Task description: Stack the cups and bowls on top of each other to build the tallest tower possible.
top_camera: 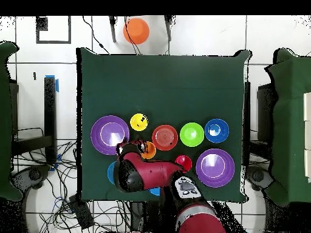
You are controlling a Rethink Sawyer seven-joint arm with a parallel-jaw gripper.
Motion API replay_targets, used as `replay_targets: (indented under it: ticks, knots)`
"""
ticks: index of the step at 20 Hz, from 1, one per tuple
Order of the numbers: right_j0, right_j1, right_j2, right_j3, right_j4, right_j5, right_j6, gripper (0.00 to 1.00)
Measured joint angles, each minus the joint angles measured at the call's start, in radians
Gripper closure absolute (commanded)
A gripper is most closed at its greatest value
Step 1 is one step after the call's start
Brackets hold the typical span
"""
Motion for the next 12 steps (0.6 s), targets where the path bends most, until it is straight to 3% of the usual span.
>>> replay_targets:
  ticks: [7,12]
  knots:
    - [-0.068,0.017,0.002,0.022,-0.027,-0.004,0.000,0.00]
    - [-0.084,-0.020,0.004,0.045,-0.030,-0.001,0.000,0.00]
